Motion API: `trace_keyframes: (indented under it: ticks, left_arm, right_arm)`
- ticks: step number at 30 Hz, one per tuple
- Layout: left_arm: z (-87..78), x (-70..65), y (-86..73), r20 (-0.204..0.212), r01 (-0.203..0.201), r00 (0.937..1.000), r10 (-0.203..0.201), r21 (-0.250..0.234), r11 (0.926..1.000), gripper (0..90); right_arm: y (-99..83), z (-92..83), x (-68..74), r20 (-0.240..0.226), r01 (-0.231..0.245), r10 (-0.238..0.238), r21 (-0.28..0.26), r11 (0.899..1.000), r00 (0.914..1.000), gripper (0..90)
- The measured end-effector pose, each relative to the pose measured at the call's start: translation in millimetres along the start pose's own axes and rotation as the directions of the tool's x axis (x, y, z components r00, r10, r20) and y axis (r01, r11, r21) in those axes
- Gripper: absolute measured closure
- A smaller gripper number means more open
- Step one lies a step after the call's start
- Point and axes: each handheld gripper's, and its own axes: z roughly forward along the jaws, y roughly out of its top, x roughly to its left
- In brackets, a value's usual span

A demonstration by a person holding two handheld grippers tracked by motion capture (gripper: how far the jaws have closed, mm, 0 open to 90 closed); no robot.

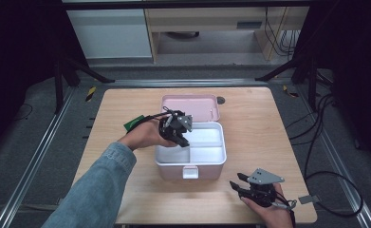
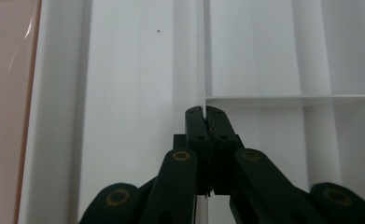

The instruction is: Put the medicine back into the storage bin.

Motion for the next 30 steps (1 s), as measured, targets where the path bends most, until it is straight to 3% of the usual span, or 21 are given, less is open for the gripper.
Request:
trace_keyframes:
  ticks: [4,13,20,30]
  left_arm:
    - [-0.1,0.8,-0.4,0.011,-0.006,0.9999,0.006,-0.003,1.0000,89.1]
    - [-1.8,-2.0,2.7,-0.011,0.014,0.9999,-0.014,0.016,0.9998,89.2]
    - [-6.7,-5.1,5.3,-0.025,-0.002,0.9997,0.003,0.027,0.9996,89.4]
    - [-24.0,-6.5,5.5,-0.036,-0.013,0.9993,0.012,-0.025,0.9996,89.4]
  right_arm:
    - [-1.1,-0.4,0.4,0.001,-0.005,0.005,0.002,1.000,1.0000,55.4]
    - [-0.2,-0.6,-0.9,-0.003,-0.007,0.007,0.000,1.000,1.0000,56.0]
    - [-0.2,-1.9,-2.0,0.002,-0.010,0.010,-0.002,1.000,1.0000,56.2]
    - [-0.7,-2.4,-5.3,0.010,-0.017,0.017,0.000,1.000,0.9998,56.2]
